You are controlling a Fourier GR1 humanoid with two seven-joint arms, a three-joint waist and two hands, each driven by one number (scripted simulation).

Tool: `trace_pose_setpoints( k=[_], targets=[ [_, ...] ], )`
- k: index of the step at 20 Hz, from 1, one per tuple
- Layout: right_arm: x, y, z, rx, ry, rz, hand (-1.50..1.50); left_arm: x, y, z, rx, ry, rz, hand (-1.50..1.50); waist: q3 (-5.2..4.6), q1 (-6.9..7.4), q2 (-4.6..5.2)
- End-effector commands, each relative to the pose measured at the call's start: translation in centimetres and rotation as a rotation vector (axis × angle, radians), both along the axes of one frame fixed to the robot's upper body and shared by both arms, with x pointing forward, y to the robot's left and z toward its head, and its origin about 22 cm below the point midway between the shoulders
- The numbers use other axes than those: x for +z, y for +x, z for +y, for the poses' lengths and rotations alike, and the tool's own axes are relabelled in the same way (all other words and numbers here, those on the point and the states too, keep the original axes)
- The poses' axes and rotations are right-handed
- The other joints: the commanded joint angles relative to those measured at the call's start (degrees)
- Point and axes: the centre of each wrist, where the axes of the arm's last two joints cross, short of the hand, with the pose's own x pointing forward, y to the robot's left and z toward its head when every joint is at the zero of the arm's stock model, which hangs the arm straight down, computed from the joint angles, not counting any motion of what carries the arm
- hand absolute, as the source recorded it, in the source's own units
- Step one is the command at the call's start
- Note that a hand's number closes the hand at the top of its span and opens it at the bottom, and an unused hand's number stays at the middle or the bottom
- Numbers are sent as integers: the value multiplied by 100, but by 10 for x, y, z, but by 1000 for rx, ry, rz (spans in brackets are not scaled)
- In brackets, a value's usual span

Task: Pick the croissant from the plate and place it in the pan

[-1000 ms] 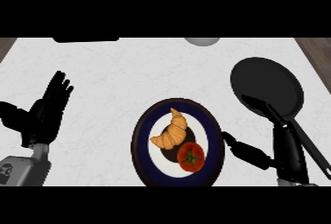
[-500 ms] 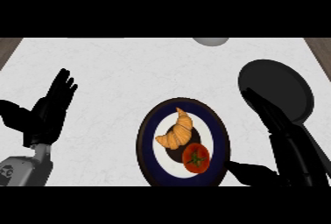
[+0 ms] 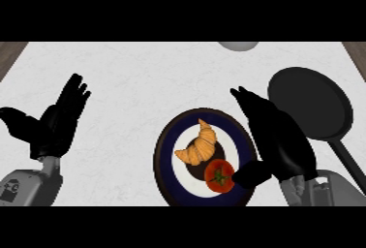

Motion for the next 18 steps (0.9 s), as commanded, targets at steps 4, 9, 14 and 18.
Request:
trace_pose_setpoints(
  k=[4,9,14,18],
  targets=[
    [-14,14,39,43,-169,315,-150,-1,4,-1,27,4,-5,0,5,-48,1],
    [-1,14,68,53,-229,291,-150,6,-1,7,6,8,-5,0,7,-47,-23],
    [-1,13,82,39,-394,272,-150,-7,1,-2,8,4,31,0,-3,-101,-45],
    [-19,10,91,9,-407,266,-150,-5,-4,7,17,14,10,0,7,-92,-39]
  ],
)
